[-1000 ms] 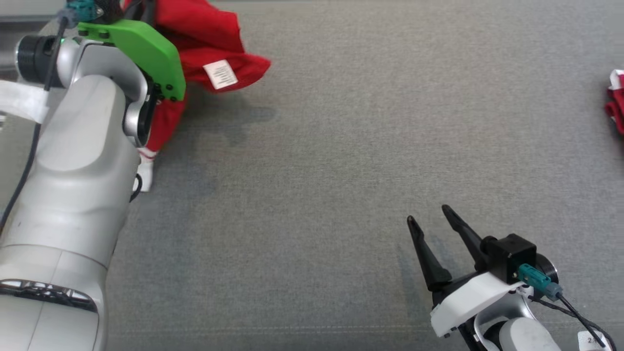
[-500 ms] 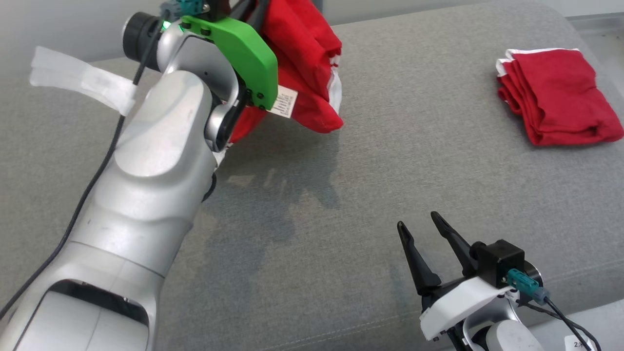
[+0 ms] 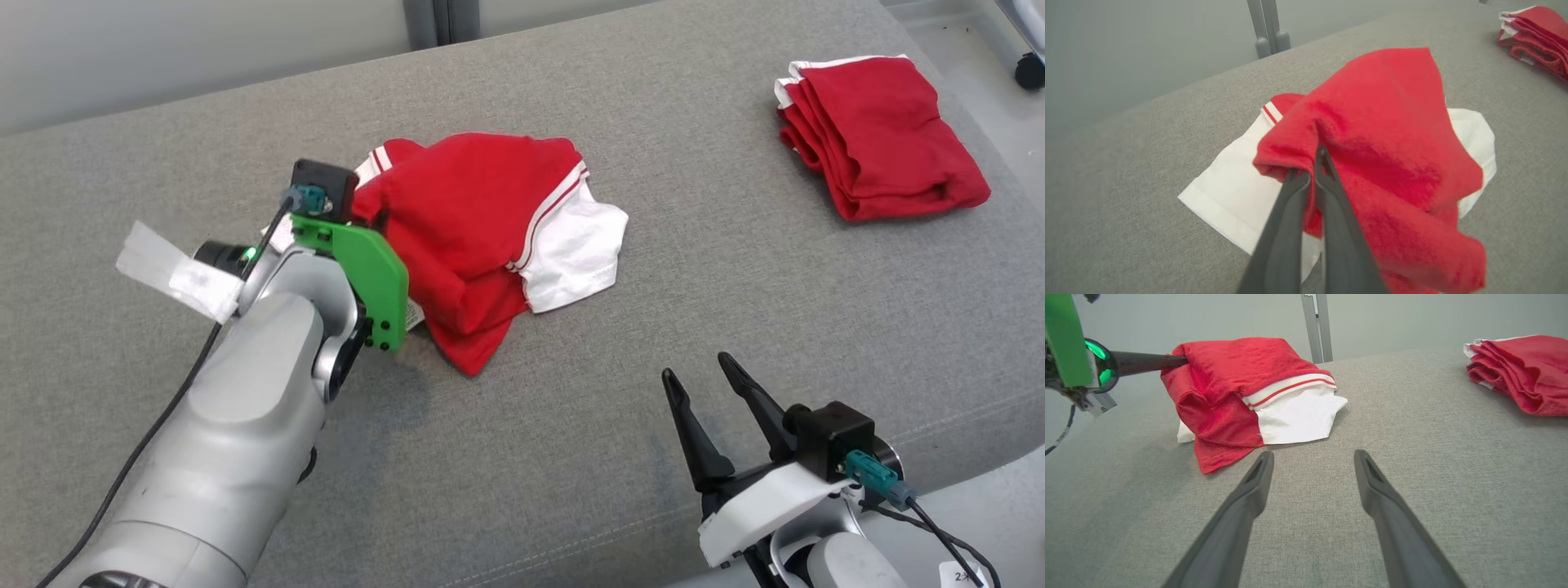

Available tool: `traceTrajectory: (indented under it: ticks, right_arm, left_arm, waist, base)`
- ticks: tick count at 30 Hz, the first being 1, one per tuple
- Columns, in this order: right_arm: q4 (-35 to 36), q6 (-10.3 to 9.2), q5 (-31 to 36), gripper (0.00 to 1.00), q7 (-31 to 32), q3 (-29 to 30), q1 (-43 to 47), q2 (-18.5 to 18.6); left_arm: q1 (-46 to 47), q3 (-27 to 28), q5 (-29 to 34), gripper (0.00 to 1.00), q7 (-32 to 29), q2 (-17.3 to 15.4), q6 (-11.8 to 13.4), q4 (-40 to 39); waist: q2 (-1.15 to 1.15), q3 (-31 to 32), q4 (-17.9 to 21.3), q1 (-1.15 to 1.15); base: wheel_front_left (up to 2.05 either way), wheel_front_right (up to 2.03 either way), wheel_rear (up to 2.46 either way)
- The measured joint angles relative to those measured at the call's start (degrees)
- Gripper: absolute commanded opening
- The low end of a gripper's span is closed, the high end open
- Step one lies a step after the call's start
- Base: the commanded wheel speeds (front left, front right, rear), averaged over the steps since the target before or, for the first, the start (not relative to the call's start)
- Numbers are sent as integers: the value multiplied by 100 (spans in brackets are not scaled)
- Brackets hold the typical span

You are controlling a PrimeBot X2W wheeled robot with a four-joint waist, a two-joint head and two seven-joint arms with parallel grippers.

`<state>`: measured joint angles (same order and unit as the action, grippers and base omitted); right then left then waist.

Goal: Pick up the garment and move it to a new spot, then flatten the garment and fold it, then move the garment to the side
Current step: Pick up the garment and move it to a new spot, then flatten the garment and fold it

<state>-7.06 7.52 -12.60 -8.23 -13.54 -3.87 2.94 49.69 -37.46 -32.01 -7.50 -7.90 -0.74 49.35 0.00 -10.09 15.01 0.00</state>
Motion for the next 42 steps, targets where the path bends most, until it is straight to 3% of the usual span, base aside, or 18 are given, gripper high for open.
traceTrajectory:
  ticks: [1, 2, 3, 4, 10, 16, 24, 33, 42]
  right_arm:
    - [-9, 0, 0, 100, -1, -5, -4, 1]
    - [-18, 0, -1, 100, -1, -11, -5, -2]
    - [-24, 0, -1, 100, -2, -13, -5, -1]
    - [-31, 0, -1, 100, -2, -13, -6, -1]
    - [-76, 0, 1, 100, 7, 26, 32, -4]
    - [-74, 0, 3, 100, 59, 51, 143, -4]
    - [4, 0, 4, 100, 109, 24, 214, -4]
    - [47, 0, -60, 100, 42, 68, 225, -3]
    - [-26, 0, -204, 100, -179, 30, -9, -1]
  left_arm:
    - [-58, -15, 37, 19, 0, -32, 80, 122]
    - [-117, -23, 46, 19, 12, -53, 130, 222]
    - [-172, -18, 46, 84, 63, -74, 174, 311]
    - [-213, -19, 48, 100, 119, -102, 204, 386]
    - [-393, 43, -13, 100, 343, -176, 323, 680]
    - [-391, -132, 59, 100, 688, -93, 3, 379]
    - [-344, -472, 258, 100, 668, 120, -77, -83]
    - [-315, -1308, 814, 100, 393, 349, -127, -465]
    - [-136, -1728, 969, 100, 155, 472, -105, -146]
  waist:
    - [0, 6, -12, 0]
    - [0, 17, -23, 0]
    - [0, 30, -37, 0]
    - [0, 46, -53, 0]
    - [0, 260, -182, 0]
    - [0, 510, -288, 0]
    - [0, 681, -217, 0]
    - [0, 463, 14, 0]
    - [0, -13, 324, 0]
  base:
    - [0, 0, 0]
    - [0, 0, 0]
    - [0, 0, 0]
    - [0, 0, 0]
    - [0, 0, 0]
    - [0, 0, 0]
    - [0, 0, 0]
    - [0, 0, 0]
    - [0, 0, 0]
